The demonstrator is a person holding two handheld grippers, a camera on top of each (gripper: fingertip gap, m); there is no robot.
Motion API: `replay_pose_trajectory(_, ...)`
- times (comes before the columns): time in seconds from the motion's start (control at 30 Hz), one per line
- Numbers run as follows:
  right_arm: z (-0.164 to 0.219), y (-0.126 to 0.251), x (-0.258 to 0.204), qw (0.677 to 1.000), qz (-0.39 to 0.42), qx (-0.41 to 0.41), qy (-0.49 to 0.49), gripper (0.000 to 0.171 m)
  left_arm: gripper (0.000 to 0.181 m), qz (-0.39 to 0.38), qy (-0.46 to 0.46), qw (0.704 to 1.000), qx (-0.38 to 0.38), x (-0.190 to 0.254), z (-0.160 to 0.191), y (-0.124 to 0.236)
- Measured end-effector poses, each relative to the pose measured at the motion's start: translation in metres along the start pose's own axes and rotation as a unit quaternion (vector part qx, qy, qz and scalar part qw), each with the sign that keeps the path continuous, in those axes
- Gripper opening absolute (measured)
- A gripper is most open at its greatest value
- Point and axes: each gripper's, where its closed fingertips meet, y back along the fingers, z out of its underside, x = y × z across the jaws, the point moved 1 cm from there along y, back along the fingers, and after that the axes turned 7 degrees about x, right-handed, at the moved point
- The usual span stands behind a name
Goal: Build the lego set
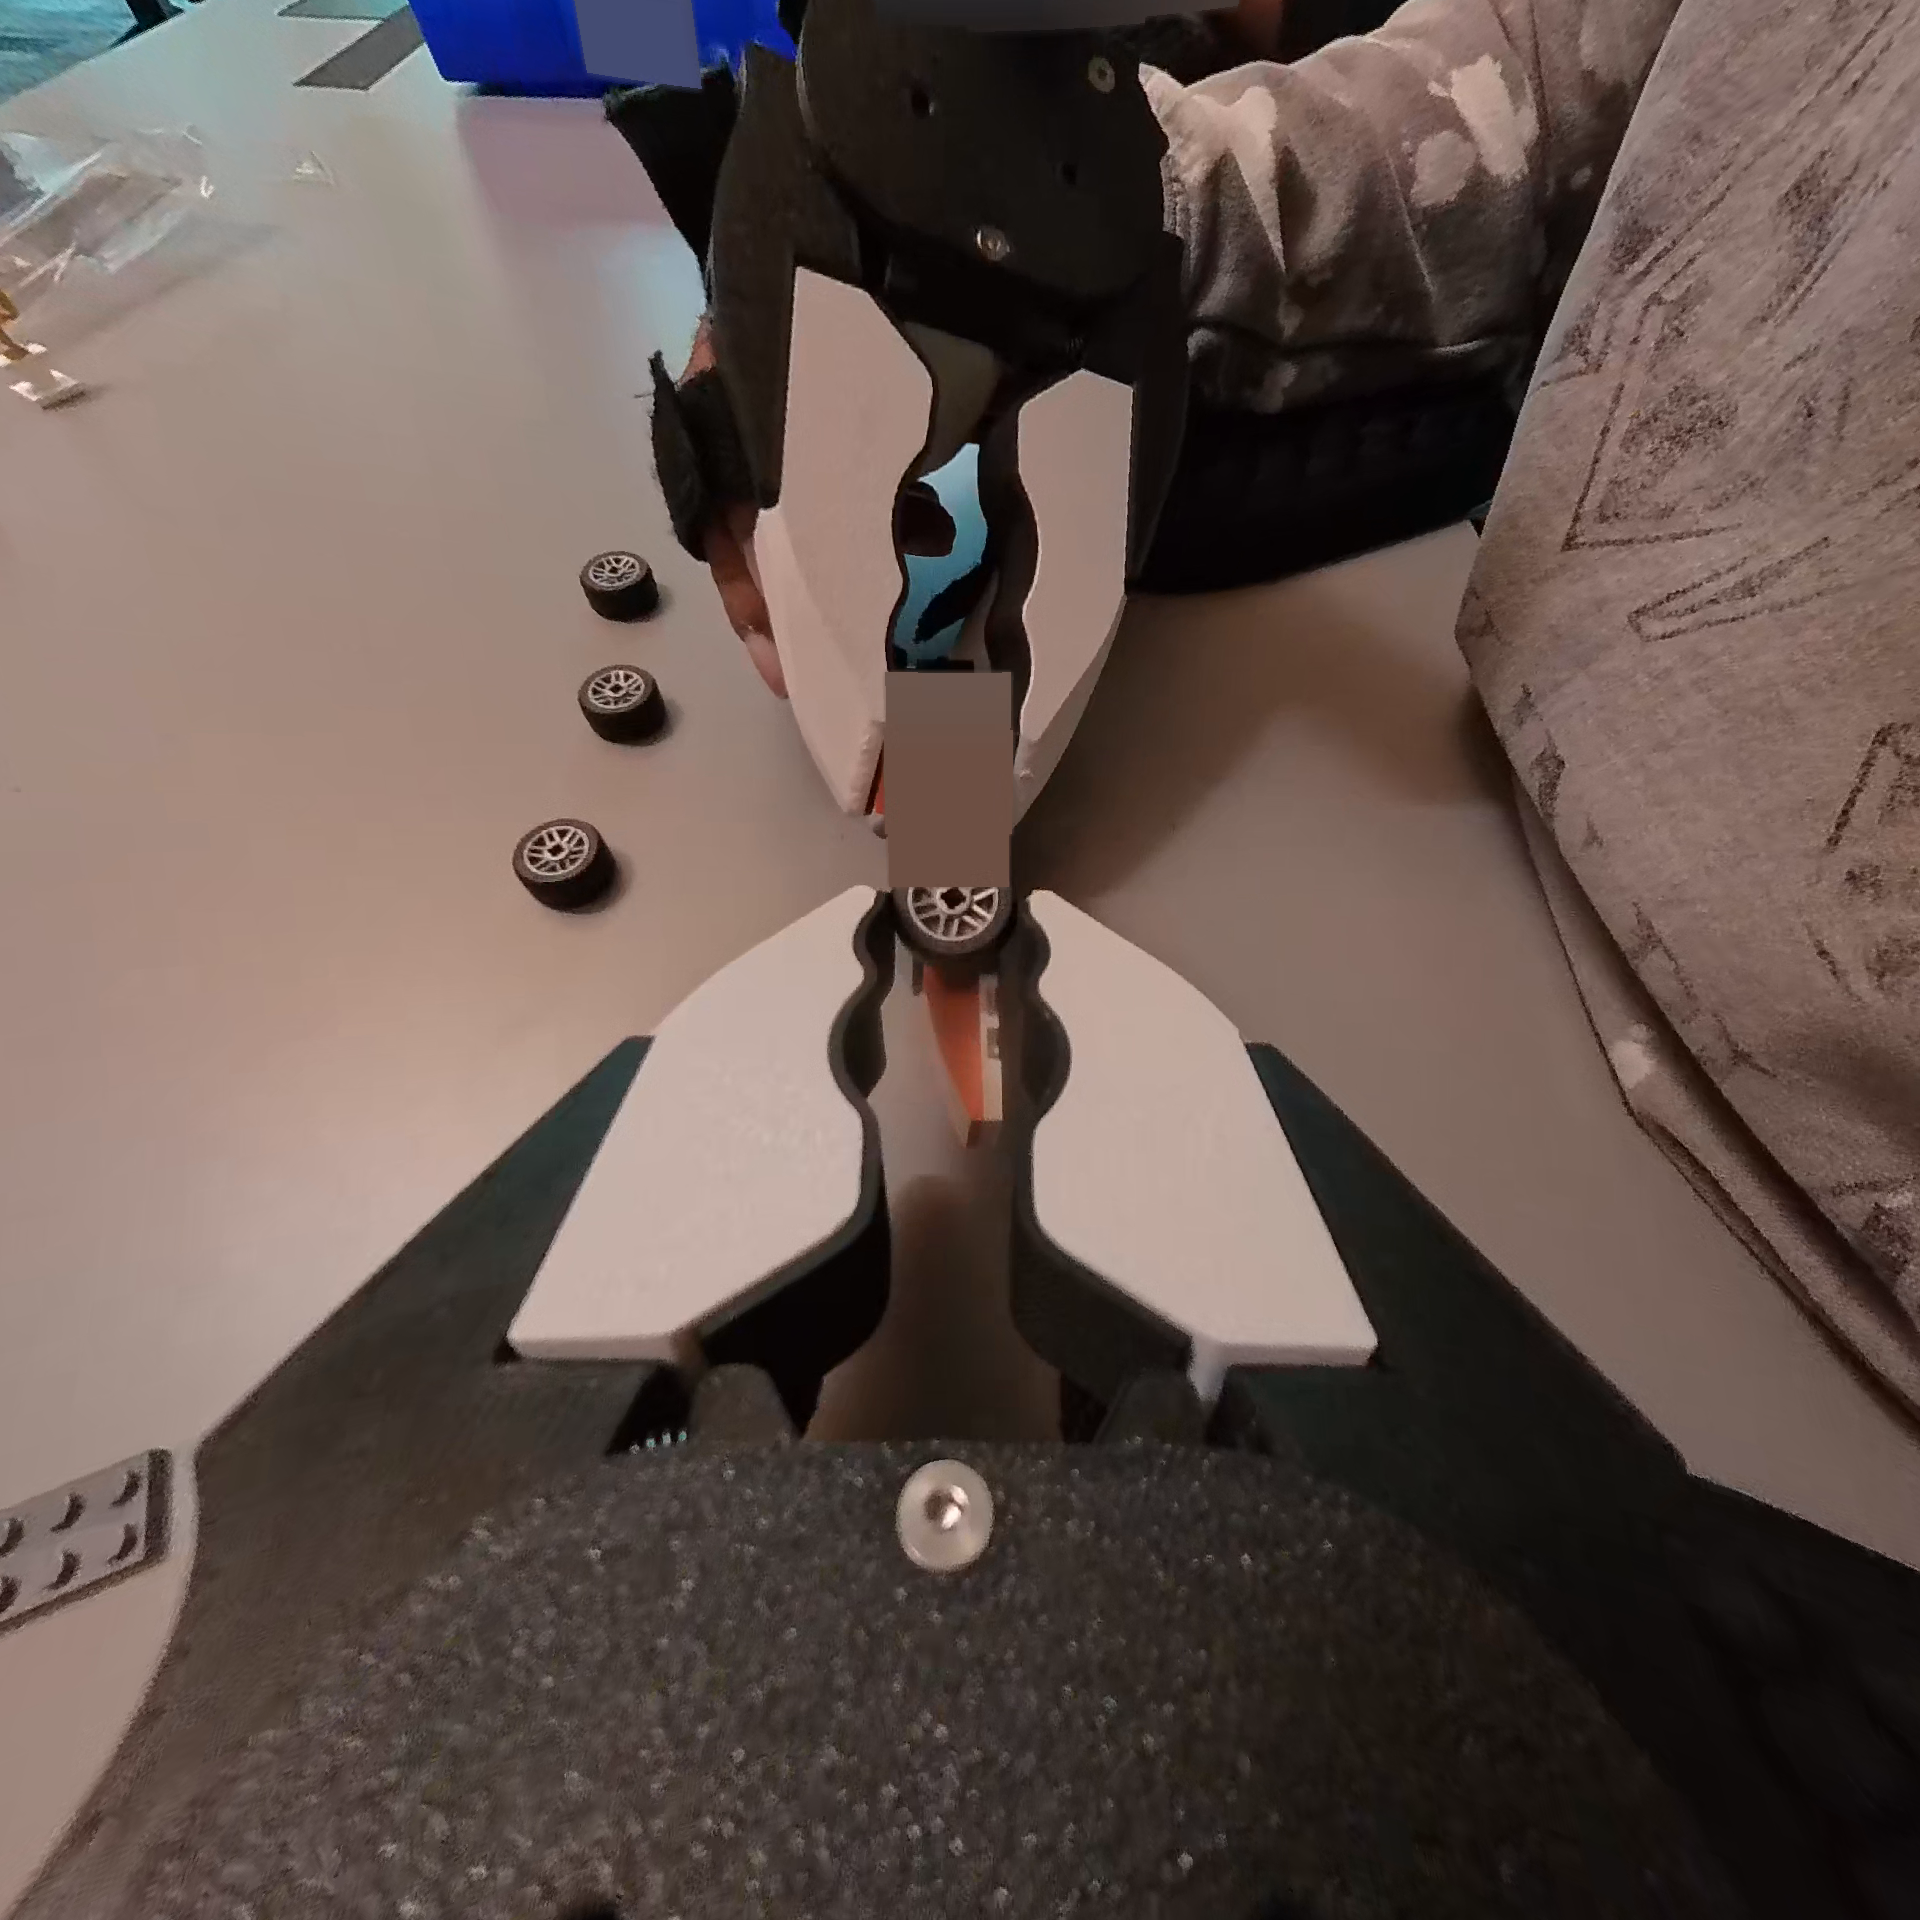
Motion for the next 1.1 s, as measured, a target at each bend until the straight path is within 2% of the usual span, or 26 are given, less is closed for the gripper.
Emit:
replay_pose_trajectory(0.33, 0.000, 0.000, 0.002, 1.000, 0.000, -0.023, -0.021, 0.027, 0.021, -0.010, -0.006, 1.000, -0.010, 0.000, -0.001, -0.002)
replay_pose_trajectory(0.5, -0.015, 0.002, 0.004, 0.999, -0.010, -0.009, -0.050, 0.034, 0.021, -0.013, -0.011, 1.000, -0.014, 0.000, 0.000, -0.002)
replay_pose_trajectory(0.63, -0.015, -0.004, 0.007, 0.998, -0.016, -0.047, -0.030, 0.034, 0.022, -0.012, -0.011, 1.000, -0.016, 0.001, 0.000, -0.003)
replay_pose_trajectory(0.8, -0.004, -0.012, 0.005, 0.993, -0.062, -0.101, -0.029, 0.035, 0.022, -0.011, -0.012, 1.000, -0.017, 0.002, 0.000, -0.004)
replay_pose_trajectory(0.93, 0.000, -0.013, 0.002, 0.991, -0.072, -0.116, 0.002, 0.028, 0.022, -0.013, -0.014, 1.000, -0.020, 0.003, 0.000, -0.004)
replay_pose_trajectory(1.1, -0.006, -0.010, -0.004, 0.993, -0.040, -0.091, 0.059, 0.018, 0.021, -0.018, -0.023, 0.999, -0.045, 0.006, 0.001, -0.007)
